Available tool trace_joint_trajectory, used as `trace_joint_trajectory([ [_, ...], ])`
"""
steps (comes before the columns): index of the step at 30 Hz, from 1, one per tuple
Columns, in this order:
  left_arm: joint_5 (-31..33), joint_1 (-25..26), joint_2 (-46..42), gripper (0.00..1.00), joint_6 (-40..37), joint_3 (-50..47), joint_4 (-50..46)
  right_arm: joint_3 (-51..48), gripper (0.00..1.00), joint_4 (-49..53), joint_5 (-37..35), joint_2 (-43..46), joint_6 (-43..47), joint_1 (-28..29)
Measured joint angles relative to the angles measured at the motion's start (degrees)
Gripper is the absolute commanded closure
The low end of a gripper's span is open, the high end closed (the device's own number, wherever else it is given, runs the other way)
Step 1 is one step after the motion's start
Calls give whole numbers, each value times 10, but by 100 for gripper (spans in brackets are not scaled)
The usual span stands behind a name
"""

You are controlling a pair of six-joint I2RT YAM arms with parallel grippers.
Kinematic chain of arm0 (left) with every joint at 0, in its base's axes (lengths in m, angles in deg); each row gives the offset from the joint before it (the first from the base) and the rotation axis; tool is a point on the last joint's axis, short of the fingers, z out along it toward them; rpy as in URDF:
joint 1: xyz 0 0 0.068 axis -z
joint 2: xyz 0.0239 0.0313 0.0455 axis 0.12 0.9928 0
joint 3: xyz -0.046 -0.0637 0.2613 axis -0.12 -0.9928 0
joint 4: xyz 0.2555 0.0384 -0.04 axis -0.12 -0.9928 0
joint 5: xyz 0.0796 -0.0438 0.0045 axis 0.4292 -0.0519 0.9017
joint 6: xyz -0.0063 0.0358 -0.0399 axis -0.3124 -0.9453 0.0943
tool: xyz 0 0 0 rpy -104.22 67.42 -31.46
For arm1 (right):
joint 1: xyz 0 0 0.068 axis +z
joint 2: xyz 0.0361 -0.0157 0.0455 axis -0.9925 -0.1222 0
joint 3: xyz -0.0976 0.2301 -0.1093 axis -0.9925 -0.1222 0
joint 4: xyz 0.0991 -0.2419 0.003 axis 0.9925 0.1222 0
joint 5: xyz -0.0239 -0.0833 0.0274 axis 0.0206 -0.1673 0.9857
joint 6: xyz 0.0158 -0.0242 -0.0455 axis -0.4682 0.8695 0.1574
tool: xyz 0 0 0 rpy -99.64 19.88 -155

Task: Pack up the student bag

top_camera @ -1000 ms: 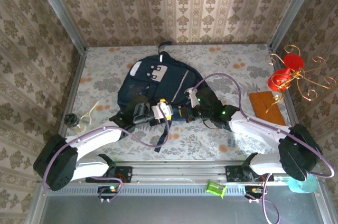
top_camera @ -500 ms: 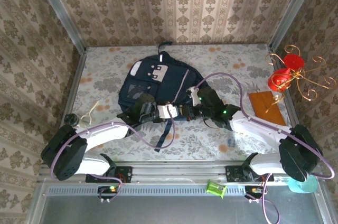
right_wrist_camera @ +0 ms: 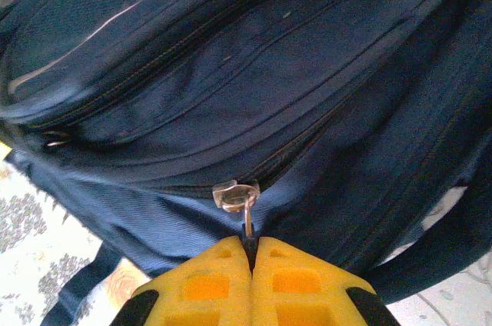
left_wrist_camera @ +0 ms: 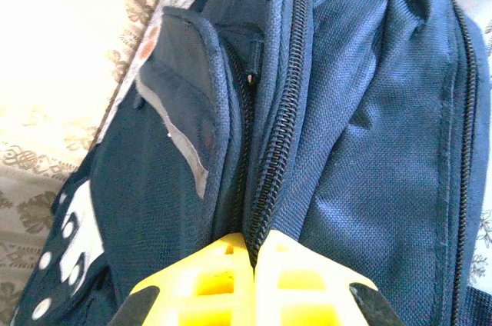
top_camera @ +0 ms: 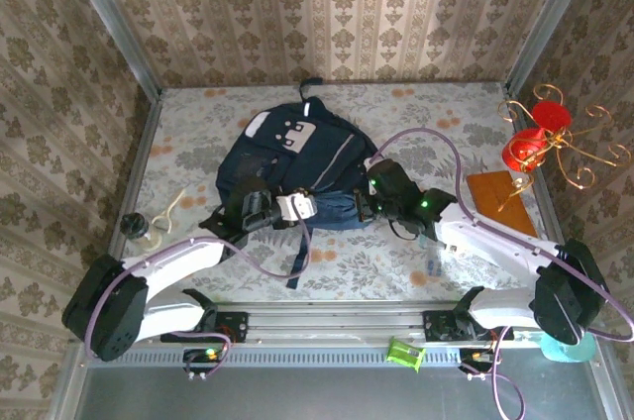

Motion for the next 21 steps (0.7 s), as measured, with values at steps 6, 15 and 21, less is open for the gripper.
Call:
trace_joint_trajectory([
  [6,-3,-35,-26,45,15,-4,-21,2,100,-27,37,-1,12,0],
  [15,1,49,-103,32,61,3,-74,-31,100,-87,127,-1,16,5],
  [21,21,129,-56,38,47,51,-96,-33,100,-106,159,1,16,17],
])
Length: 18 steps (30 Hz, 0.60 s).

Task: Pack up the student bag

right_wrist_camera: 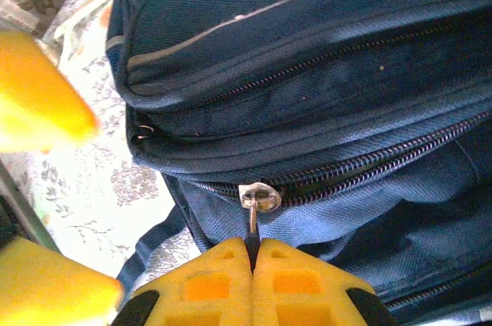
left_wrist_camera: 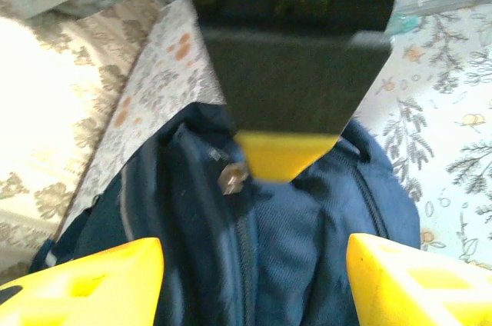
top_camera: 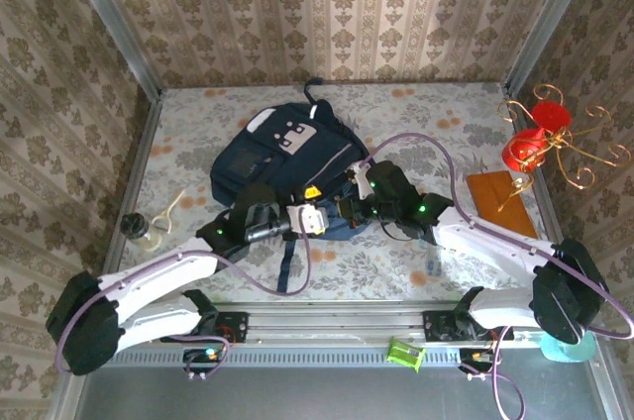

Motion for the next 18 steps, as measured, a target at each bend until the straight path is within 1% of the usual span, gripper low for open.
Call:
trace_joint_trajectory([
  [2,11,10,28,43,-10,16,-3,0,100,-6,8,1,0,1],
  [6,45,8,79,52,-29,38,-3,-9,100,-14,10,7,0,3],
  [11,54,-2,88,65,-37,39,0,-23,100,-23,10,15,0,3],
  [14,47,-14,86,83,-42,38,2,-28,100,-28,10,18,2,3],
  [16,29,-27,78,98,-42,31,1,-30,100,-33,7,19,6,3],
  [17,20,-33,73,100,-44,27,-1,-30,100,-33,6,19,9,4],
  [18,12,-40,65,100,-43,23,-4,-30,100,-34,2,19,11,5],
])
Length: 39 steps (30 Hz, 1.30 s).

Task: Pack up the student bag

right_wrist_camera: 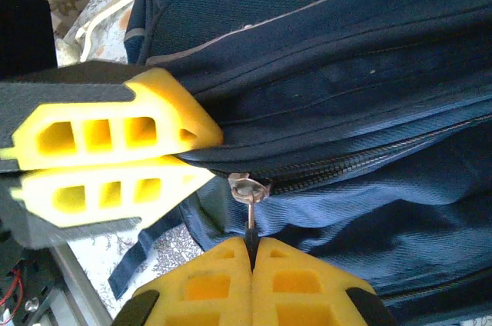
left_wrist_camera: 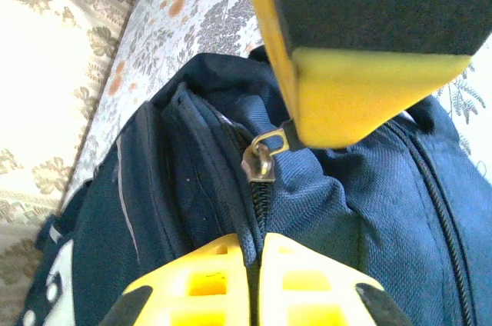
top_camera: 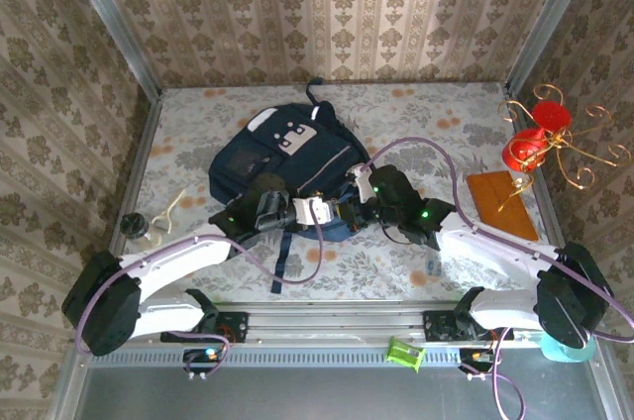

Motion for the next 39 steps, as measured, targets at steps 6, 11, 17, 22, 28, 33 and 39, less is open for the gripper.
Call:
trace_joint_trajectory([
  [6,-46,-35,-39,100,2,-28,-5,22,100,30,-78,-8,2,9],
  [11,-78,-70,-78,100,16,-59,3,47,100,61,-142,-33,2,9],
  [17,-109,-102,-115,100,38,-94,24,79,100,91,-202,-71,2,6],
  [22,-117,-129,-128,87,51,-114,42,98,100,97,-220,-105,2,-5],
  [28,-102,-139,-129,38,88,-111,25,81,100,73,-197,-100,5,-8],
  [33,-75,-82,-135,31,122,-82,-5,51,100,44,-160,-67,5,-5],
  [39,-30,-8,-50,40,124,2,-17,35,100,29,-141,-42,3,4],
])
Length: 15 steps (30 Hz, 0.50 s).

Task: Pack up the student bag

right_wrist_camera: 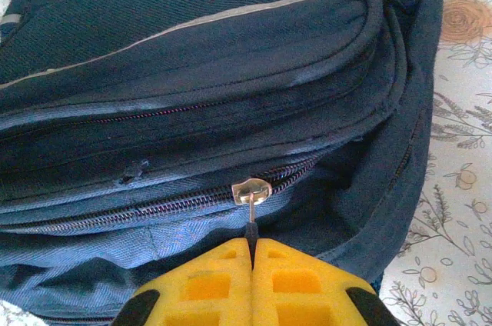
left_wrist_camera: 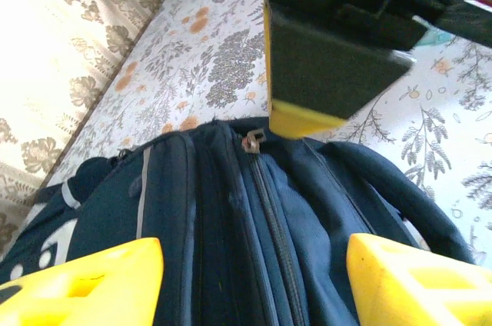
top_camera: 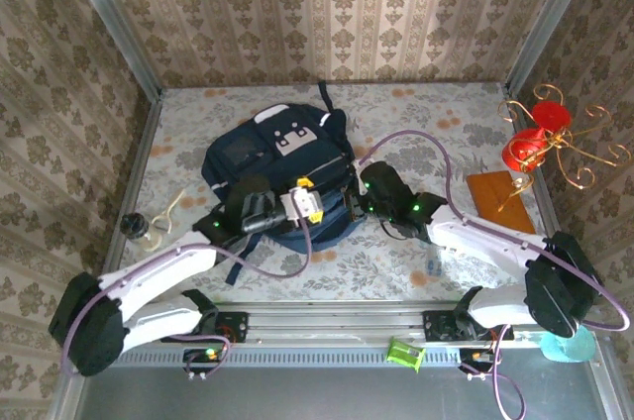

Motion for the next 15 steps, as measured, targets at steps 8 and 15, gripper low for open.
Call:
trace_joint_trajectory([
  [8,36,20,117,59,-21,57,-33,-8,100,-7,6,5,-2,3],
  [15,55,17,128,100,-35,62,-44,-14,100,-9,1,5,-2,3],
])
